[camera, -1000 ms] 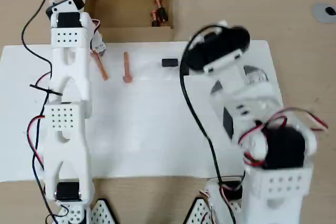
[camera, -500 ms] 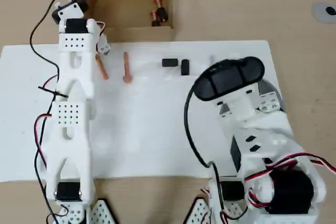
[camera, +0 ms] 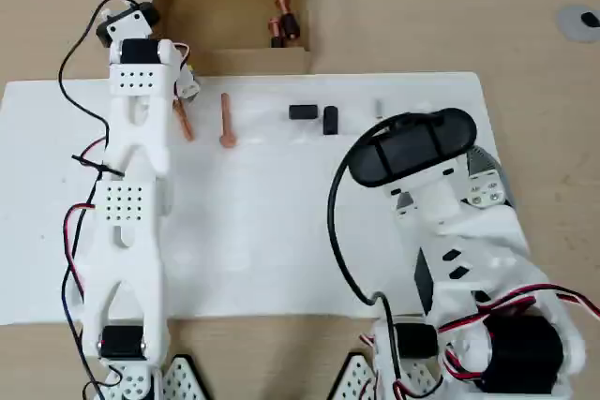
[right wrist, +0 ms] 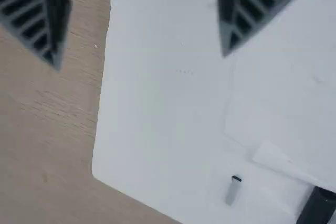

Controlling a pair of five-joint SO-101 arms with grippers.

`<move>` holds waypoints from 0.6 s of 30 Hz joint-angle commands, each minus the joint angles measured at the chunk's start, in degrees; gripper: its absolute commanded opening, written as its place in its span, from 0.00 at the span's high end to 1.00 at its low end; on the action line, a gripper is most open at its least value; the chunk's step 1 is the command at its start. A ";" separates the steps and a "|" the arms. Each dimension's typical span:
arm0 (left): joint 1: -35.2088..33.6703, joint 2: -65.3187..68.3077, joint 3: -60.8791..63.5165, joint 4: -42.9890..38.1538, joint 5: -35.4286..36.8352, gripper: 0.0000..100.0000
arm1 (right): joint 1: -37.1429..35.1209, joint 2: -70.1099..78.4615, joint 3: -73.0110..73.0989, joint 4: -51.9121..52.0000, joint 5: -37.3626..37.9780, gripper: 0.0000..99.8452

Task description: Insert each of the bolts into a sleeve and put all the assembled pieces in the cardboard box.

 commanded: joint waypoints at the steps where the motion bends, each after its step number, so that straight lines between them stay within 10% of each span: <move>1: -0.88 0.66 -1.58 1.49 0.18 0.87 | 0.75 -0.04 -0.04 0.18 0.70 0.77; 18: 0.79 -4.18 -8.79 9.05 -0.18 0.99 | 0.66 0.04 0.04 -0.35 1.05 0.77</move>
